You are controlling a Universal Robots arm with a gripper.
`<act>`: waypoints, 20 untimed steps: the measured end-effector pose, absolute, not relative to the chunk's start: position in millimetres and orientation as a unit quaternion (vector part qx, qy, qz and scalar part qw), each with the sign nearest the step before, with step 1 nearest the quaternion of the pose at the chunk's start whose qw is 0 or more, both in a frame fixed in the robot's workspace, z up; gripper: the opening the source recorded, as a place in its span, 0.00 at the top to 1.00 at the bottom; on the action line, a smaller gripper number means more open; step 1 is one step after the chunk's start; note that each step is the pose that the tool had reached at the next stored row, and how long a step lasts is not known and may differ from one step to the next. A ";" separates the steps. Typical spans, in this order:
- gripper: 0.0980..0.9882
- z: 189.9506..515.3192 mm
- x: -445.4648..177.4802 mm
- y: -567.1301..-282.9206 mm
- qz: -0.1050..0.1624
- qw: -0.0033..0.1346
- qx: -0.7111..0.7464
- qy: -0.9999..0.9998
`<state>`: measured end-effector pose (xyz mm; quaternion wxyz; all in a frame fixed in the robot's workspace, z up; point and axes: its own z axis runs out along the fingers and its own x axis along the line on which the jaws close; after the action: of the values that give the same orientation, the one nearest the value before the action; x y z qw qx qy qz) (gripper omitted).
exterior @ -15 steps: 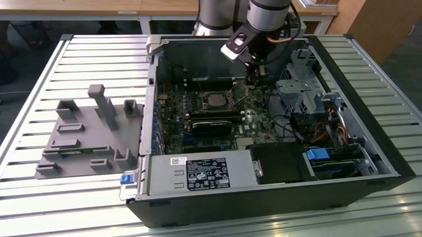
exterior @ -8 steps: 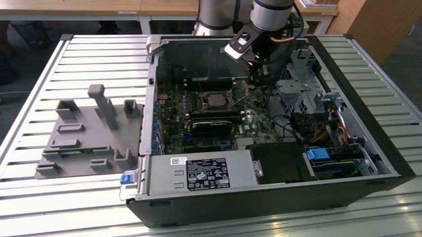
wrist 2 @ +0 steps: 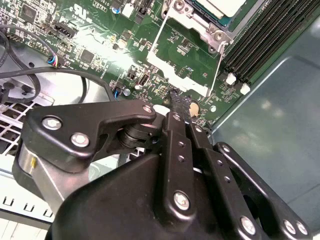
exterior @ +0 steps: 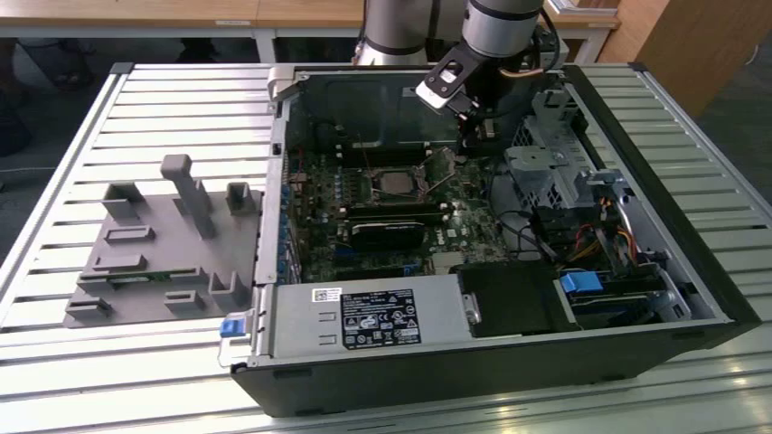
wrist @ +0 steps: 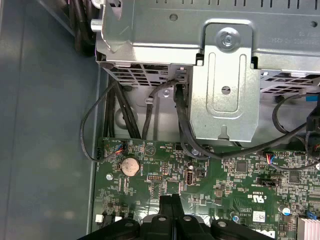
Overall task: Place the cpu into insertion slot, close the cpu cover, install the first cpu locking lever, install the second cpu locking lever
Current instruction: 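Close the cpu cover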
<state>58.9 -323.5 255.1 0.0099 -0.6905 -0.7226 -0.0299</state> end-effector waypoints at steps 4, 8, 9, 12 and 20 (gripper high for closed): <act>0.99 253.1 60.7 -322.3 -0.029 0.010 -0.691 -0.723; 0.99 250.4 62.1 -321.2 -0.029 0.011 -0.691 -0.723; 0.99 249.6 62.2 -320.9 -0.028 0.011 -0.691 -0.723; 0.99 247.2 62.7 -320.1 -0.028 0.012 -0.691 -0.723; 0.99 241.2 63.6 -317.8 -0.026 0.012 -0.691 -0.723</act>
<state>63.6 -317.8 241.2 0.0122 -0.6906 -0.7226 -0.0261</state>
